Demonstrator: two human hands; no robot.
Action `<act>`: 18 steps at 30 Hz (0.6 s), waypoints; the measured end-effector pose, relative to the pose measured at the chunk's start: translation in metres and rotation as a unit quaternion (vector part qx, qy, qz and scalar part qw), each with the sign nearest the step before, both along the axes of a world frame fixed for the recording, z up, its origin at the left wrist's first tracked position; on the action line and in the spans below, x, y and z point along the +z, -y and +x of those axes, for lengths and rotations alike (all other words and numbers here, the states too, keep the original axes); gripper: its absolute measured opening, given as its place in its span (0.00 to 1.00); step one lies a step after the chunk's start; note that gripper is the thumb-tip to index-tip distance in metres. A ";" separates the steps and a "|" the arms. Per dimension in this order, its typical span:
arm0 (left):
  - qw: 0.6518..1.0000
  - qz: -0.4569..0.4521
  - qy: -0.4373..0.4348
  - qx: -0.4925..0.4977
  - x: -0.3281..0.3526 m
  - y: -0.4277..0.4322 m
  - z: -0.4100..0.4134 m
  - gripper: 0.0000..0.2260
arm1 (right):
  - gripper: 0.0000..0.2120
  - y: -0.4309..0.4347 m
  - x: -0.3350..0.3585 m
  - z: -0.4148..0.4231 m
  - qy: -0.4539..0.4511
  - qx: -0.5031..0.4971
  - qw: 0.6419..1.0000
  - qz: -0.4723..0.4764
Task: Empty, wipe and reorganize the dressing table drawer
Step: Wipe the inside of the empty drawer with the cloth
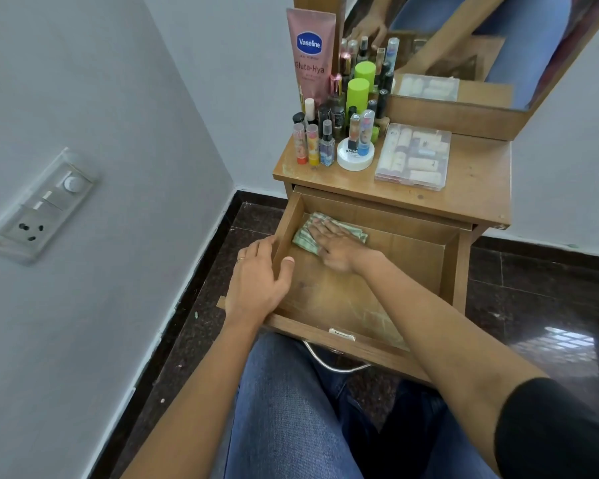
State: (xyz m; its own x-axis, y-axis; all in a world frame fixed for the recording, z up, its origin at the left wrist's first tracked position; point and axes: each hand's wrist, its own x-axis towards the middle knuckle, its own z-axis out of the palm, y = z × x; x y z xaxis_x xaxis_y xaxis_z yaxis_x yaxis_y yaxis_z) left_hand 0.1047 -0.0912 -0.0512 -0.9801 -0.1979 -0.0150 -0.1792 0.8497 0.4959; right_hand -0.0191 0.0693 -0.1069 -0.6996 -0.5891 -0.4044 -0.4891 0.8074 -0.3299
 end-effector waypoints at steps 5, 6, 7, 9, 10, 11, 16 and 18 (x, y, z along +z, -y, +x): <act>1.000 0.002 0.003 0.005 0.002 -0.001 0.000 0.23 | 0.28 -0.002 -0.003 0.006 -0.017 0.038 0.999 -0.010; 1.000 0.003 0.004 0.006 0.003 -0.001 0.000 0.23 | 0.28 -0.003 -0.005 0.013 -0.025 0.056 0.998 -0.020; 1.000 0.004 0.005 0.008 0.003 -0.001 0.000 0.23 | 0.28 -0.004 -0.006 0.021 -0.034 0.078 0.996 -0.035; 1.000 0.003 0.011 0.009 0.004 -0.001 0.000 0.23 | 0.28 -0.012 -0.009 0.037 -0.064 0.116 0.989 -0.063; 1.000 0.002 0.013 0.008 0.004 -0.002 0.000 0.23 | 0.28 -0.018 -0.012 0.043 -0.076 0.120 0.987 -0.072; 1.000 0.001 0.014 0.007 0.004 -0.002 0.001 0.23 | 0.27 -0.025 -0.013 0.047 -0.083 0.113 0.987 -0.078; 1.000 0.012 0.003 0.002 0.003 -0.001 0.001 0.23 | 0.27 -0.036 -0.014 0.043 -0.102 0.028 0.992 -0.069; 1.000 0.011 0.003 0.000 0.002 -0.001 0.000 0.23 | 0.28 -0.027 -0.011 0.033 -0.100 0.007 0.993 -0.060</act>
